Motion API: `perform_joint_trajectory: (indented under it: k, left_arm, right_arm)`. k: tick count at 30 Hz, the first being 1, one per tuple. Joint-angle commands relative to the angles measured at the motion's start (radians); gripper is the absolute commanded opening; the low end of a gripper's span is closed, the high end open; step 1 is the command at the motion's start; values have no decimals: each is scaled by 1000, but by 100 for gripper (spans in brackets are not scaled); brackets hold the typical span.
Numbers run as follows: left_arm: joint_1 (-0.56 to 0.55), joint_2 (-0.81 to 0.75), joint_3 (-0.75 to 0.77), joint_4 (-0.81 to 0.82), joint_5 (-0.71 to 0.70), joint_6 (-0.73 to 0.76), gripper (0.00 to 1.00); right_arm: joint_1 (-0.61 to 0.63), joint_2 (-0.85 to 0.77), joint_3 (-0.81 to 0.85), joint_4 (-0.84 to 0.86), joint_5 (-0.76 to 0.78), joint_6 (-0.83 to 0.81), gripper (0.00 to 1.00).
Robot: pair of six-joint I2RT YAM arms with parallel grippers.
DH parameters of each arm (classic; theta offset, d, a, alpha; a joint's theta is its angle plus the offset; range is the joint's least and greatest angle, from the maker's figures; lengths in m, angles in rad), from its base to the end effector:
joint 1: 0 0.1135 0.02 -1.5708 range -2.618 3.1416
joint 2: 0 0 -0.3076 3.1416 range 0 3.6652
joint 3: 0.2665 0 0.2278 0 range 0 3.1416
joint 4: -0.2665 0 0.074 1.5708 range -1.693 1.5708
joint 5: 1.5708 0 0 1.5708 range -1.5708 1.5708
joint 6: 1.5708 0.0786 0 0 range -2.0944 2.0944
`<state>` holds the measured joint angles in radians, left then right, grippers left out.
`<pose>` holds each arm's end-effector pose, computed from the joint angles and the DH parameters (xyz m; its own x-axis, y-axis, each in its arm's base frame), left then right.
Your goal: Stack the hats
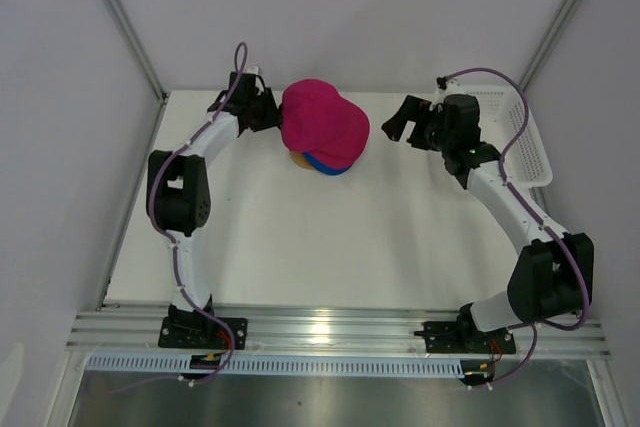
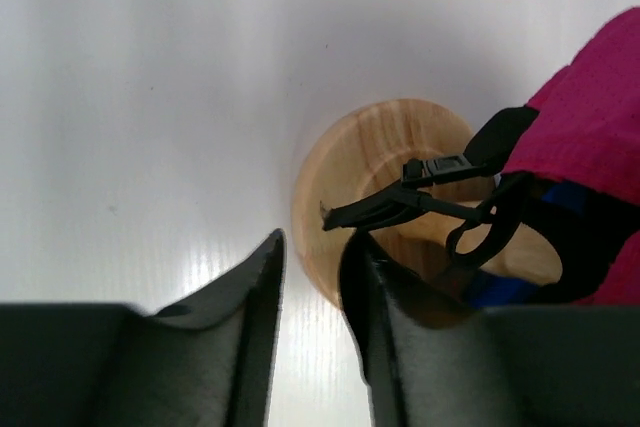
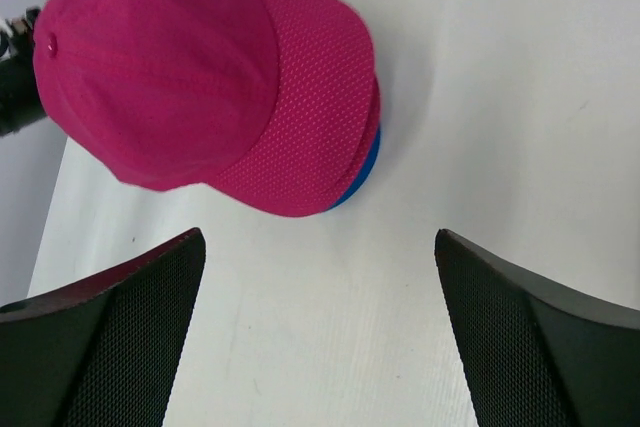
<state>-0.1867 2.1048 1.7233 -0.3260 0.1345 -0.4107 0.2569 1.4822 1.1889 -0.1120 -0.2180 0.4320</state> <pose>0.5073 -0.1066 0.2534 -0.6990 -0.2706 -0.6620 0.0055 0.9236 -0.3833 0.3429 0.1077 0.3544 -0.5307 0.2832 -0.7989 -0.2402 0.8536 0.4622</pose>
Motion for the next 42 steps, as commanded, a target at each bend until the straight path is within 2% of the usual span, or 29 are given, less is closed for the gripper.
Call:
perform_joint_trajectory:
  k: [1, 3, 5, 9, 12, 13, 16, 21, 23, 27, 32, 37, 39, 40, 42]
  left_arm:
    - [36, -118, -36, -15, 52, 0, 44]
    - [50, -138, -24, -8, 73, 1, 51]
    - [56, -158, 4, -13, 86, 3, 63]
    - [67, -192, 74, -42, 134, 7, 78]
    - [76, -253, 79, -36, 162, 1, 84]
    - [78, -271, 78, -36, 163, 1, 91]
    - [92, -350, 49, -25, 146, -2, 99]
    - [110, -459, 38, -100, 88, 32, 99]
    - [108, -555, 1, -113, 77, 56, 99]
    - [105, -768, -172, -62, 112, 84, 100]
    - [104, -1000, -419, 8, 149, 63, 99]
    - [104, -1120, -597, 32, 143, 20, 99]
    - [101, -1150, -579, -37, 146, 26, 100]
    - [99, -1160, -511, -147, 166, 53, 99]
    - [87, -1183, -470, -249, 139, 140, 100]
  right_arm:
    - [-24, -102, 51, -55, 97, -58, 99]
    - [-30, -140, 41, -69, 124, -62, 100]
    - [-41, -166, 29, -87, 158, -58, 99]
    - [-54, -255, -24, -113, 189, -71, 99]
    - [-65, -302, -69, -100, 216, -72, 99]
    - [-67, -331, -107, -78, 216, -65, 99]
    - [-74, -367, -175, -35, 195, -44, 99]
    - [-76, -390, -222, -8, 174, -6, 100]
    - [-76, -387, -265, 27, 126, 16, 99]
    - [-76, -367, -324, 161, 63, 59, 100]
    - [-77, -364, -304, 134, 103, 11, 99]
    - [-105, -408, -265, 69, 124, -58, 99]
    - [-111, -421, -273, 92, 134, -73, 99]
    - [-111, -422, -293, 100, 143, -76, 99]
    - [-114, -422, -307, 145, 144, -75, 99]
